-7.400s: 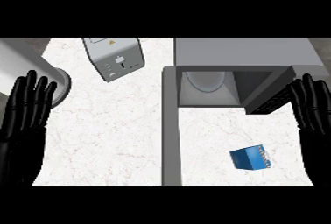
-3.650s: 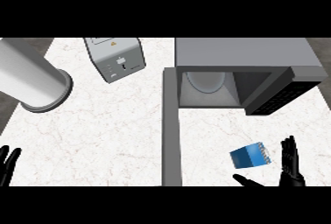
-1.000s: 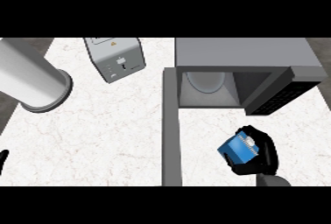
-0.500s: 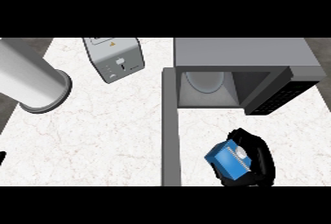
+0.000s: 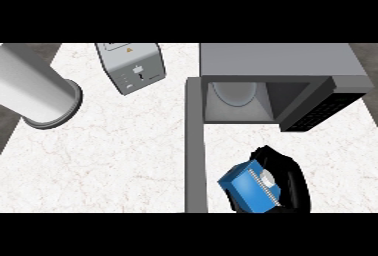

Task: Pick up the milk, place it into the microwave and close the microwave

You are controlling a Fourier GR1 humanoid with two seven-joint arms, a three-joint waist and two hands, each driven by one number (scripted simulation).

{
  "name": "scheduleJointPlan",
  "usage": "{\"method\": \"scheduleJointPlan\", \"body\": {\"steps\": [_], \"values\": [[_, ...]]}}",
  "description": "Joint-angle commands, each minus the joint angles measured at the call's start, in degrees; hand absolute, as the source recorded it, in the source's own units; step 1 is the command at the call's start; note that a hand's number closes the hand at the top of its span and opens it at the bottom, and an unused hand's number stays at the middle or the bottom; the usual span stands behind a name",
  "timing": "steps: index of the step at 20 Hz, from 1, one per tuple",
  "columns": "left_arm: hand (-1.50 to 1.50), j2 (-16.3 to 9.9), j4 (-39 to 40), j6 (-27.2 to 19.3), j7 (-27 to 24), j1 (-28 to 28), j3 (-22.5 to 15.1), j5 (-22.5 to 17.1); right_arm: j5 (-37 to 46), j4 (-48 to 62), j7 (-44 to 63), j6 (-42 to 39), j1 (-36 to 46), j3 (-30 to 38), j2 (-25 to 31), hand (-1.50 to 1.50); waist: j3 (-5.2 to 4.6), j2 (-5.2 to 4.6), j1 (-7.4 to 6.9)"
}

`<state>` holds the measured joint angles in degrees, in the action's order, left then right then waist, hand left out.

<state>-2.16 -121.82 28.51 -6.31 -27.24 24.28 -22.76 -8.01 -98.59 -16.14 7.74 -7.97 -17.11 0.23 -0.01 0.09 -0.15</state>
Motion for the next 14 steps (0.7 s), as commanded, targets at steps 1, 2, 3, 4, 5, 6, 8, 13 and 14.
{"method": "scheduleJointPlan", "body": {"steps": [1, 2, 3, 4, 5, 6, 8, 13, 14], "values": [[-1.50, 0.14, 3.37, 3.42, -2.28, -1.50, 2.29, -1.28, 1.69, -5.59, 6.64, 8.92, 3.13, -5.03, -0.21, 1.50, -0.02, 0.01, -0.20], [-1.50, -1.74, 0.56, -0.42, 3.02, 2.02, 2.13, -1.56, 0.42, 0.14, 2.43, 13.19, 7.15, -7.66, -0.22, 1.50, 0.02, -0.09, -0.23], [-1.50, -0.95, 1.30, 0.56, 1.17, 2.31, 2.21, -1.25, 1.70, -0.07, 6.35, 7.48, 10.90, -0.23, -0.22, 1.50, 0.01, -0.08, -0.21], [-1.50, -0.94, 2.40, 3.22, -1.05, -0.69, 4.84, -1.98, 2.64, 0.36, 5.17, 11.14, 9.13, -5.08, -0.22, 1.50, 0.00, -0.04, -0.32], [-1.50, -0.43, 0.86, 2.83, 0.64, -0.16, 3.77, -2.02, 1.66, 4.08, 2.18, 11.73, 11.51, -3.20, -0.22, 1.50, 0.02, -0.07, -0.32], [-1.50, -2.44, 2.21, 1.10, 2.37, 2.70, 4.49, -2.86, 1.14, 6.45, 4.08, 14.18, 16.81, -2.36, -0.22, 1.50, 0.02, -0.13, -0.40], [-1.50, -1.02, 4.06, 3.41, -1.49, 0.90, 5.16, -0.59, 3.33, 9.29, 6.76, 17.58, 20.76, -1.54, -0.22, 1.50, 0.00, -0.13, -0.56], [-1.50, -3.10, 6.50, 4.99, -1.32, 2.25, 6.71, -1.25, 4.02, 22.75, 1.85, 23.20, 26.49, -0.36, -0.20, 1.50, 0.02, -0.24, -0.74], [-1.50, -2.50, 7.27, 4.91, -1.28, 2.77, 6.15, -1.58, 3.51, 24.21, 4.65, 21.12, 28.68, 3.77, -0.19, 1.50, 0.02, -0.25, -0.66]]}}
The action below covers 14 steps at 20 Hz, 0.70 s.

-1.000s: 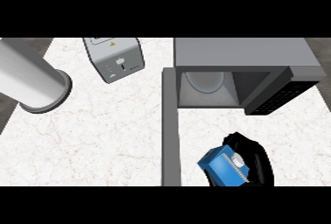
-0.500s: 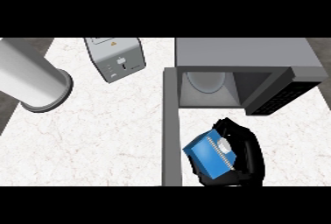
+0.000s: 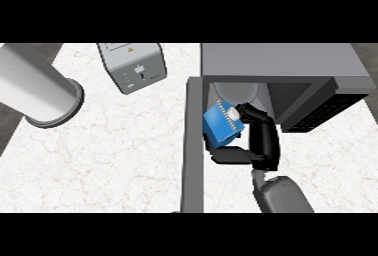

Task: Pick up the milk, place it into the microwave and close the microwave

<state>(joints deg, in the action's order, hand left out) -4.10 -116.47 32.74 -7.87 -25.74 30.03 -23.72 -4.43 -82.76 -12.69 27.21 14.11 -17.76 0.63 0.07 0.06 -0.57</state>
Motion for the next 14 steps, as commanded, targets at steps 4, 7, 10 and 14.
{"method": "scheduleJointPlan", "body": {"steps": [4, 7, 10, 14], "values": [[-1.50, 1.01, -2.14, -0.82, 3.13, 1.06, -0.93, 0.34, -2.84, 18.76, -1.74, 3.71, 11.91, 7.16, -0.62, 1.50, -0.04, -0.23, -0.37], [-1.50, -4.21, 6.87, 4.46, -0.48, 2.31, 4.89, -3.90, -4.29, 26.53, -5.89, 1.22, 16.05, 10.84, -0.63, 1.50, -0.06, -0.29, -0.54], [-1.50, -1.01, 1.53, 1.25, 2.63, 2.43, 2.34, -0.96, -6.79, 35.17, -14.86, -3.07, 16.75, 14.36, -0.62, 1.50, -0.02, -0.30, -0.45], [-1.50, -0.82, 3.13, 0.43, 3.61, 5.06, 0.88, 0.64, -6.17, 47.17, -19.60, -7.79, 26.05, 19.70, 1.77, 1.50, -0.01, -0.51, -0.76]]}}
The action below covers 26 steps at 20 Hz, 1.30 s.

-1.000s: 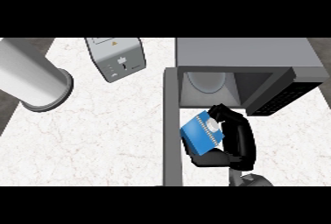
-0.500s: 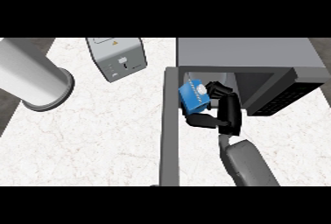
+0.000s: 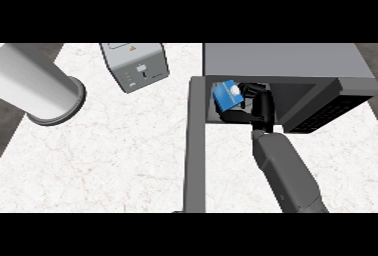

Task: Pick up the milk, place it into the microwave and close the microwave

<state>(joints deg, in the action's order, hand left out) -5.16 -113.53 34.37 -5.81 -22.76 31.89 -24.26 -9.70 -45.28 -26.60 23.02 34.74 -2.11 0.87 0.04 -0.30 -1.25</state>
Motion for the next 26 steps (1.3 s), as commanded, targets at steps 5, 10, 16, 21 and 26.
{"method": "scheduleJointPlan", "body": {"steps": [5, 10, 16, 21, 26], "values": [[-1.50, 1.74, 3.60, 1.25, -3.79, 1.88, -0.52, 4.33, 1.72, 20.47, -13.66, 0.12, 11.77, 6.35, 2.38, 1.50, 0.02, -0.54, -1.19], [-1.50, -1.95, 3.80, 1.20, 0.07, 3.67, 1.29, -0.65, 1.97, 27.45, -18.82, 1.73, 16.43, 9.02, 3.23, 1.50, 0.05, -0.62, -1.26], [-1.50, -1.31, 7.46, 4.76, -4.50, 2.63, 1.53, 1.26, 8.95, 32.89, -18.90, 12.52, 20.39, 4.76, 4.58, 1.50, -0.04, -0.94, -2.60], [-1.50, -1.49, 6.30, 2.17, -1.29, 5.71, -0.29, 1.67, 11.93, 36.73, -17.56, 19.96, 24.59, 3.63, 5.54, 1.50, 0.06, -1.65, -3.43], [-1.50, -3.44, 9.34, 2.29, -2.33, 8.31, 0.85, 2.09, 12.62, 39.03, -14.06, 28.04, 27.10, 4.24, 5.44, 1.50, 0.04, -1.91, -3.77]]}}
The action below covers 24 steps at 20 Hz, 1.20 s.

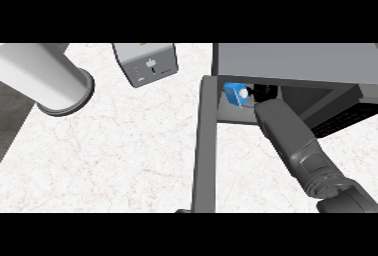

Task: Pick up the milk, place it into the microwave and close the microwave

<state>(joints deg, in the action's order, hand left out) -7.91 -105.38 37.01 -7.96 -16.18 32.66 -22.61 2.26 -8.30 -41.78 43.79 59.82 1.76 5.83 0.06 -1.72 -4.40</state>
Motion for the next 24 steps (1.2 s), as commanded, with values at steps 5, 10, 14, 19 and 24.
{"method": "scheduleJointPlan", "body": {"steps": [5, 10, 14, 19, 24], "values": [[-1.50, -0.65, 2.27, 1.02, -1.79, 0.71, 0.18, 1.92, -0.95, 1.99, 0.22, 5.25, 0.63, 2.75, 3.49, 1.50, 0.09, -0.81, -1.32], [-1.50, -0.76, 3.25, 0.19, -0.16, 3.58, -1.44, 1.68, -1.63, 2.52, 0.52, 3.91, -0.17, 4.02, 6.33, 1.50, 0.16, -1.15, -1.23], [-1.50, -0.21, 2.23, -0.12, 0.06, 3.51, -2.04, 2.19, -0.82, 4.00, 1.35, 3.55, -0.47, 3.55, 8.14, 1.50, 0.23, -1.51, -2.10], [-1.50, 1.63, 2.67, -0.85, -1.16, 3.89, -3.59, 5.15, -0.69, 5.54, 2.57, 6.39, -1.50, 3.79, 8.35, 1.50, 0.23, -1.59, -2.38], [-1.50, 0.16, 6.42, 0.16, -2.69, 4.48, -1.96, 4.67, 1.07, 5.81, 1.76, 4.99, -2.63, 2.17, 8.65, 1.50, 0.21, -1.94, -3.07]]}}
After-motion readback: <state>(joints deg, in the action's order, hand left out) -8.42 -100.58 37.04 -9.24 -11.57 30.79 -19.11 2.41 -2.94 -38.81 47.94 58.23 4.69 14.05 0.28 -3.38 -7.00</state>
